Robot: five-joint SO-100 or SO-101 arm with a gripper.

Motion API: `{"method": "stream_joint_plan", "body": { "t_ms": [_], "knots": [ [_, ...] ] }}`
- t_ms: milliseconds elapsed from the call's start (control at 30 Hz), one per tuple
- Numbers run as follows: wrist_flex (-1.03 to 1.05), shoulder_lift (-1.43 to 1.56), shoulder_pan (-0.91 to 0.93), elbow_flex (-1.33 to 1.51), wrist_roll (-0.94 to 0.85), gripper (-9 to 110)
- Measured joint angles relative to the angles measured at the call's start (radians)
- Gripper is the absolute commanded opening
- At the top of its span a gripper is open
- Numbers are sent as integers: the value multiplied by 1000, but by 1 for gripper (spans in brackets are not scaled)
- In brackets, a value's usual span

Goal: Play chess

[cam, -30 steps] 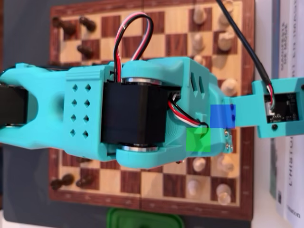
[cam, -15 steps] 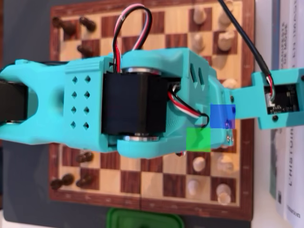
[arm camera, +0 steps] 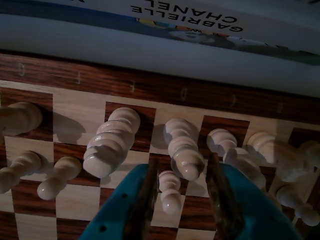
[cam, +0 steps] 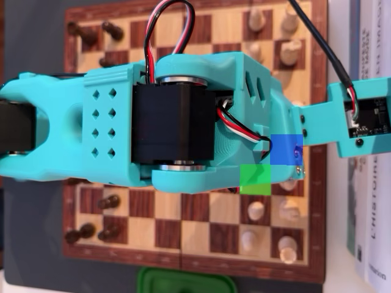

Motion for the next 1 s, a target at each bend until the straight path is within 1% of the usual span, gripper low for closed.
{"method": "stream_joint_plan", "body": {
  "t_ms": [500,1000],
  "knots": [
    [0,0,6,0,0,15],
    [2,-71,8,-32,2,15]
  ]
}}
